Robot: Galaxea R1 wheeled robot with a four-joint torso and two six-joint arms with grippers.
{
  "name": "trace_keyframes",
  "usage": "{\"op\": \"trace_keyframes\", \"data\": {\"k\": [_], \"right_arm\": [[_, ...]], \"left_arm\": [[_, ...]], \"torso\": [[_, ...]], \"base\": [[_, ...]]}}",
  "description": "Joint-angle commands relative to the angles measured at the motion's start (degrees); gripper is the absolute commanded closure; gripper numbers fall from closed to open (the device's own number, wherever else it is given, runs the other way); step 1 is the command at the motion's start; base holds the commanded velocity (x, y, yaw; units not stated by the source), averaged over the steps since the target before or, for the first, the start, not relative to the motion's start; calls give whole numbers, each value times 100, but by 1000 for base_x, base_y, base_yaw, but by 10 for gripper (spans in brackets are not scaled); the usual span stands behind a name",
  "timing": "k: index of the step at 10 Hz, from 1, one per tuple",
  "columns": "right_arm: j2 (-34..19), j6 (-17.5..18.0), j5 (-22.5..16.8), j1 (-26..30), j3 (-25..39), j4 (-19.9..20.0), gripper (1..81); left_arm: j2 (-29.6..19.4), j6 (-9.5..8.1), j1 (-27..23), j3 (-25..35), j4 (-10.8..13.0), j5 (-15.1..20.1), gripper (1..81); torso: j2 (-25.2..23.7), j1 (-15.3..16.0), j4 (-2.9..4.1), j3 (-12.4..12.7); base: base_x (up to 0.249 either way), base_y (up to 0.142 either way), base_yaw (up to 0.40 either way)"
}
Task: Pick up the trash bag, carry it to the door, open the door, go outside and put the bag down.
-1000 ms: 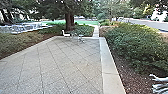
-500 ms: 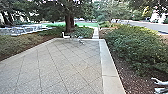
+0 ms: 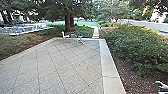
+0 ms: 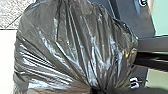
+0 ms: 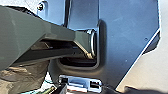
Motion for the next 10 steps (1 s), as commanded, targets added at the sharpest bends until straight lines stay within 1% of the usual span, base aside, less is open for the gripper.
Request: {"op": "trace_keyframes", "data": {"k": [1, 2, 3, 4, 5, 6, 7, 8, 9, 10], "right_arm": [[14, 3, -317, 88, 41, -29, 10], [15, -6, -317, 88, 41, -37, 10], [14, 2, -317, 88, 41, -38, 10], [15, -6, -317, 88, 41, -29, 10], [14, 3, -308, 88, 41, -29, 10], [23, 3, -299, 88, 41, -20, 10], [14, 3, -273, 79, 41, -2, 10], [14, 11, -247, 79, 41, 32, 10], [-56, 12, -238, 70, 76, 77, 10], [-91, 3, -229, 61, 146, 59, 10]], "left_arm": [[-38, 33, -170, 17, -34, 426, 811], [-38, 33, -170, 17, -33, 426, 811], [-47, 33, -170, 17, -51, 426, 811], [-65, 33, -170, 17, -60, 426, 811], [-91, 33, -170, 25, -68, 426, 811], [-100, 33, -170, 34, -68, 426, 811], [-109, 33, -170, 34, -68, 417, 811], [-109, 24, -170, 34, -68, 417, 811], [-117, 7, -170, 43, -68, 408, 811], [-179, -20, -170, 105, -77, 373, 811]], "torso": [[0, 0, 0, 0], [0, 2, 0, 0], [0, 0, 134, 0], [0, -2, 470, -249], [-2, -4, 515, -287], [-2, -4, 624, -367], [-2, -4, 792, -448], [-2, -4, 485, -254], [0, -4, 651, -330], [0, -2, 796, -359]], "base": [[0, 0, 0], [0, 0, 0], [0, 0, 0], [0, 0, 0], [0, 0, 0], [0, 0, 0], [0, 0, 0], [0, 0, 0], [0, 0, 0], [0, 0, 0]]}}
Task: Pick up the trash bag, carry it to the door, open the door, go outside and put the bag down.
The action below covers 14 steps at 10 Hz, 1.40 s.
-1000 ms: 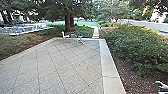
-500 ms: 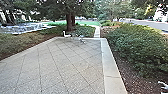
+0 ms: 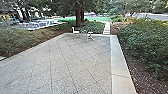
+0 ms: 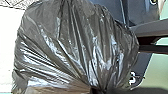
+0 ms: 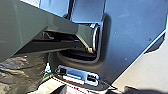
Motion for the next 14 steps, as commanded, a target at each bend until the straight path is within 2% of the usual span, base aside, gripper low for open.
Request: {"op": "trace_keyframes", "data": {"k": [1, 4, 5, 6, 8, 9, 11, 14], "right_arm": [[-181, -2, -241, 31, 346, 30, 10], [-1181, -11, -197, -21, 2049, -48, 10], [-1350, -2, -206, -4, 2350, -66, 10], [-1316, -2, -249, -13, 2350, -67, 10], [-1069, 7, -276, -21, 1893, -66, 10], [-859, 7, -285, -30, 1464, -58, 10], [-612, 7, -285, -65, 935, -49, 10], [-497, -2, -285, -74, 750, -49, 10]], "left_arm": [[-262, -22, -200, 281, -75, 382, 811], [-1130, -31, -559, 1632, -408, 426, 811], [-1370, -31, -753, 1889, -514, 444, 811], [-1553, -31, -954, 2038, -671, 452, 811], [-1862, -31, -1482, 2197, -980, 585, 811], [-2029, -31, -1807, 2276, -1146, 865, 811], [-2170, -31, -2282, 2294, -1349, 1077, 811], [-2293, -31, -2967, 2285, -1683, 1332, 811]], "torso": [[0, 0, -2, 2], [0, 0, 0, -5], [0, 0, 0, -5], [0, 0, 0, -5], [0, 0, 0, -7], [0, 0, 0, -283], [0, -2, 0, -527], [5, 2, 0, -997]], "base": [[0, 0, 0], [0, 0, 0], [0, 0, 0], [0, 0, 0], [0, 0, 0], [0, 0, 0], [0, 0, 0], [0, 0, 0]]}}
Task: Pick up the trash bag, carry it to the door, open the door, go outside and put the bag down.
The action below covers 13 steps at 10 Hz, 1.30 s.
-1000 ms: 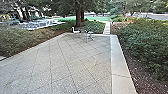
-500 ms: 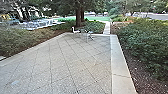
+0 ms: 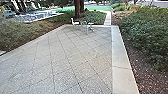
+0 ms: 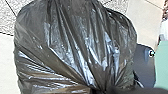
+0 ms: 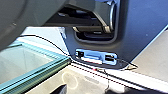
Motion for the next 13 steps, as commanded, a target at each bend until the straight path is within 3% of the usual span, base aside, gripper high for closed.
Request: {"op": "trace_keyframes", "data": {"k": [1, 4, 8, 13], "right_arm": [[252, -2, -351, -28, -625, -64, 10], [261, -20, -324, -72, -642, -81, 10], [261, -20, -280, -98, -660, -90, 10], [305, -20, -263, -142, -686, -90, 10]], "left_arm": [[-378, -7, -1030, -1, -512, 787, 811], [-343, -7, -1742, -115, -758, 1121, 811], [25, -15, -2692, -913, -915, 1937, 811], [-9, -15, -3869, -1415, -1039, 2684, 811]], "torso": [[0, 0, 2, 24], [4, 5, 2, -190], [9, 9, 0, -183], [11, 11, 0, -188]], "base": [[0, 0, 0], [0, 0, 0], [0, 0, 0], [0, 0, 0]]}}
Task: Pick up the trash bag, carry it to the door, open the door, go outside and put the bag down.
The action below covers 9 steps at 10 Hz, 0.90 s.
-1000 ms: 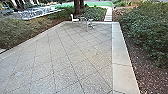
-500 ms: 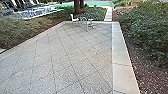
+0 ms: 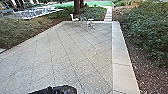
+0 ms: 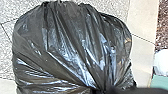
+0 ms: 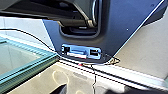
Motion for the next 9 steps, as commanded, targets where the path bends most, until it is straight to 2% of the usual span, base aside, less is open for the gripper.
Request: {"op": "trace_keyframes", "data": {"k": [1, 3, 9], "right_arm": [[64, -15, -384, -95, 40, -71, 10], [117, -15, -384, -94, -47, -88, 10], [161, -15, -375, -86, -118, -115, 10]], "left_arm": [[-230, -2, -1312, -460, -209, 890, 811], [-264, -2, -1576, -635, -200, 1126, 811], [-326, -2, -1629, -609, -192, 1242, 811]], "torso": [[0, 0, 0, 0], [2, 2, 0, -2], [4, 2, 0, -6]], "base": [[0, 0, 0], [0, 0, 0], [0, 0, 0]]}}
